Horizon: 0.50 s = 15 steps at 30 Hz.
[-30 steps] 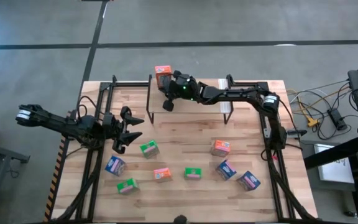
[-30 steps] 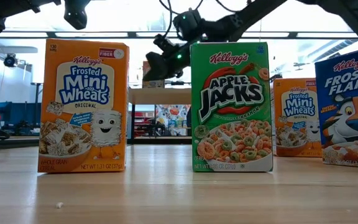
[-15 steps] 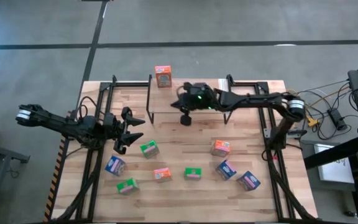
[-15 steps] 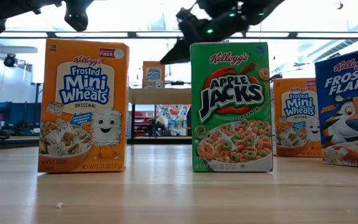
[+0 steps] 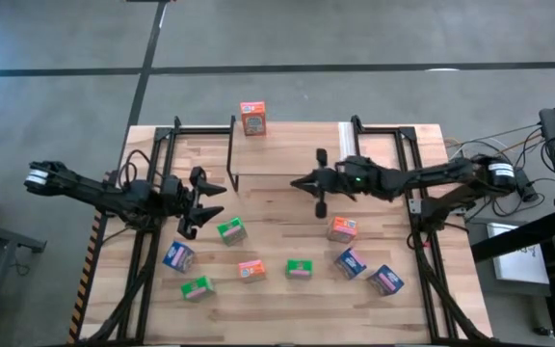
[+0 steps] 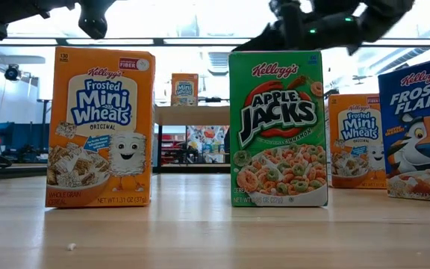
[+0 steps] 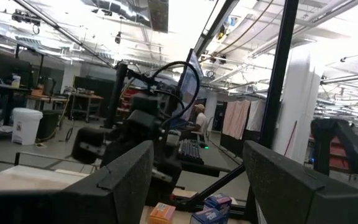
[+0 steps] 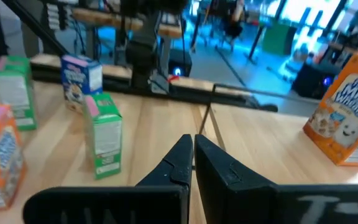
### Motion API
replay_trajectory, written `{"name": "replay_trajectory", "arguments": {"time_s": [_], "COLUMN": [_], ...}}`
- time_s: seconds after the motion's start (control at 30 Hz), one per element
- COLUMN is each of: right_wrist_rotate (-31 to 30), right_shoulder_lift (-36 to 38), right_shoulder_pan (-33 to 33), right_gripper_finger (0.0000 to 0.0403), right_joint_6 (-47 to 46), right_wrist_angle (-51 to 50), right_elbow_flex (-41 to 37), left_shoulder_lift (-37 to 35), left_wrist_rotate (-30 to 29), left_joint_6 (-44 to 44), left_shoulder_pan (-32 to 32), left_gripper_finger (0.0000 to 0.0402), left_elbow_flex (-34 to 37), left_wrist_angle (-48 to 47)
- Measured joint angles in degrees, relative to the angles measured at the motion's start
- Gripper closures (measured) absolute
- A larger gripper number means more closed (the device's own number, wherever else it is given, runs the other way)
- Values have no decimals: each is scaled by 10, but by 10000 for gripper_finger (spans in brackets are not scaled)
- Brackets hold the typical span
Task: Stack cereal on shelf
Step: Put the top left green cereal box on the shelf
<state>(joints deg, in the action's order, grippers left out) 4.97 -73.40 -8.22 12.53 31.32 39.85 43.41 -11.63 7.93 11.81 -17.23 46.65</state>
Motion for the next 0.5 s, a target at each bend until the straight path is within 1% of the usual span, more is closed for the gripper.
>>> {"name": "replay_trajectory", "arguments": {"time_s": [0.17, 0.33, 0.5], "right_wrist_rotate": [4, 17, 17], "right_shoulder_lift": [45, 82, 114], "right_shoulder_pan": [1, 1, 1], "right_gripper_finger": [394, 394, 394], "right_joint_6": [7, 16, 25], "right_wrist_angle": [75, 132, 144], "right_elbow_flex": [-67, -117, -150], "left_shoulder_lift": [9, 12, 12], "left_wrist_rotate": [0, -8, -14], "left_joint_6": [3, 5, 6], "left_shoulder_pan": [0, 0, 0], "left_gripper_finger": [168, 168, 168], "left_elbow_flex": [0, 0, 0], "left_wrist_angle": [0, 1, 1]}}
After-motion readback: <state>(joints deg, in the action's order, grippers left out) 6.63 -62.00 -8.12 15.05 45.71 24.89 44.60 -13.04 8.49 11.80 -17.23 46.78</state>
